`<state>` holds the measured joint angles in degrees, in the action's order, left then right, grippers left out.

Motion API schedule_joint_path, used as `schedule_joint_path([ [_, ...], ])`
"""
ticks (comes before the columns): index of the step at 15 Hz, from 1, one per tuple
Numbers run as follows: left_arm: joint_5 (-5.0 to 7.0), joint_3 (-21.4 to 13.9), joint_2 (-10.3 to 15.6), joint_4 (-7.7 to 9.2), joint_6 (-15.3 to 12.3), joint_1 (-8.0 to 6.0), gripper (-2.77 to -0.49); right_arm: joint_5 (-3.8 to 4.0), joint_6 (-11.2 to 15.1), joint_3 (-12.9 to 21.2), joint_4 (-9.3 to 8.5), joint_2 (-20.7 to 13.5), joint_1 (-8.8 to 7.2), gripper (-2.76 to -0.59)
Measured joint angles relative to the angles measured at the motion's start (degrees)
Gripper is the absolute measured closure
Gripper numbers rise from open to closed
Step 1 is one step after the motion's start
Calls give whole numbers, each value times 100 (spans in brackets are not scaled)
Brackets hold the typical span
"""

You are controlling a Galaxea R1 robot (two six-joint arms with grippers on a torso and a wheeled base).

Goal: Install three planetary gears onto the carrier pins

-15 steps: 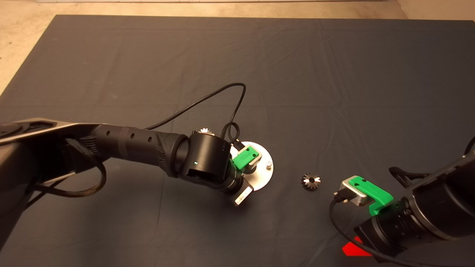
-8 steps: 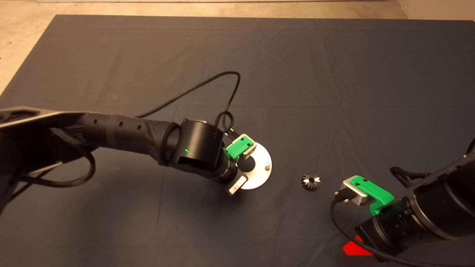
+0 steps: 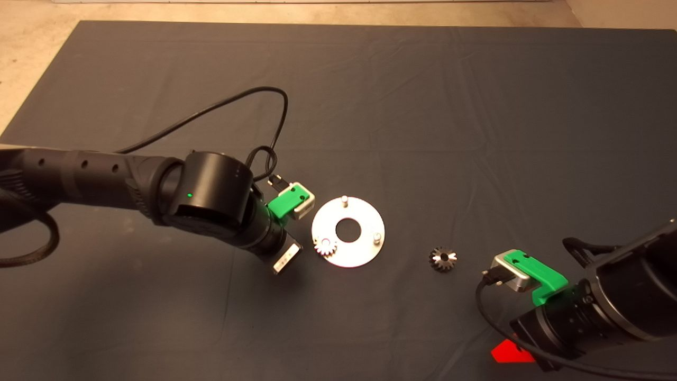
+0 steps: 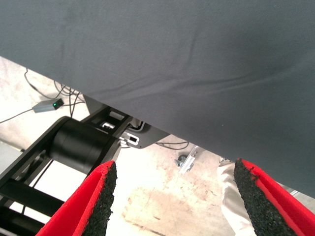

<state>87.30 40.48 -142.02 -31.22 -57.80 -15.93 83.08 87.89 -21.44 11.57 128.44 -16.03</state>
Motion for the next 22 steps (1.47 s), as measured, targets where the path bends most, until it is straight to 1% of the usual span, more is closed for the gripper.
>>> schedule_joint_path([
  [1,0,-50,84,20,-9,-3,-134,-22,0,1,0,4,0,-175],
  [2,16,-52,142,38,-24,-29,-134,-72,0,2,0,12,-1,-175],
  [4,18,-46,156,40,-17,-74,-134,-179,0,2,0,12,0,-175],
  [6,13,0,117,36,52,-79,-134,-183,0,2,0,11,-1,-175],
  [8,11,132,86,30,186,-146,-134,-191,-5,2,0,15,-4,-175],
  [9,14,227,79,24,299,-184,-134,-190,-18,2,0,15,-15,-175],
  [11,21,474,-32,9,476,-189,-134,-185,-18,2,2,11,-166,-175],
  [13,11,716,-227,-11,648,-187,-134,-199,-18,2,0,11,-161,-175],
  [15,11,993,-357,-34,832,-189,-134,-194,-18,2,0,0,-161,-175],
  [17,11,1225,-444,-37,1052,-189,-134,-194,-18,2,0,0,-161,-175],
  [20,13,1667,-539,-52,1375,-189,-134,-190,-18,2,0,-2,-161,-175],
  [22,11,1882,-597,-72,1527,-189,-134,-190,-18,2,0,-2,-161,-175],
])
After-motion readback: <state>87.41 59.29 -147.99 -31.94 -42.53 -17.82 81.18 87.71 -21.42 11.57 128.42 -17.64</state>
